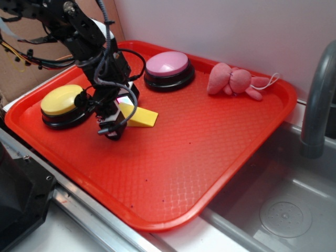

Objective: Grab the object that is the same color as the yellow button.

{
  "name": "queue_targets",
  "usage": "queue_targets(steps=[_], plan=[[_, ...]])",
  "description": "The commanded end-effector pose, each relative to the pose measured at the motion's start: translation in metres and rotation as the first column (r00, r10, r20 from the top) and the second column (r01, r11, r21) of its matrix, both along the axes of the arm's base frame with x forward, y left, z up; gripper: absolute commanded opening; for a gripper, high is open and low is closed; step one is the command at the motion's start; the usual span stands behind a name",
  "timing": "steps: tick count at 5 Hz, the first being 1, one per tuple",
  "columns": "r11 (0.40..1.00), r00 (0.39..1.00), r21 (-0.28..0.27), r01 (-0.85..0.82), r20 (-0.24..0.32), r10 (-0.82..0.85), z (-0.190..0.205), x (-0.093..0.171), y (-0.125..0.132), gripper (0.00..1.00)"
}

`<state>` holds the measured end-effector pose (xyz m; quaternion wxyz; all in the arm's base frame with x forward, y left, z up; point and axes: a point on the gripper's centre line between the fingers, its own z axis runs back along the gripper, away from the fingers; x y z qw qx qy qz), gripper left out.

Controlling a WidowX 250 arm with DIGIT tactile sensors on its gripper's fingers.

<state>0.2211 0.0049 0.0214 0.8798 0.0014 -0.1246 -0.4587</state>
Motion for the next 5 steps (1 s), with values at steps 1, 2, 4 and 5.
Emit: queue_targets(steps=[1,2,4,5], plan=[[0.928,0.929,-0.090,-0.361,-0.121,0.349,0.087,-0.010,-0.021,0.00],[0.823,0.825,-0.082,-0.562,-0.139,0.548,0.129,-0.013,-0.033,0.00],[0.694,0.699,-0.089,-0.714,-0.128,0.703,0.178,-0.008,-0.040,0.00],[0.663,0.670,-0.093,-0.742,-0.083,0.738,0.183,-0.008,-0.039,0.00]])
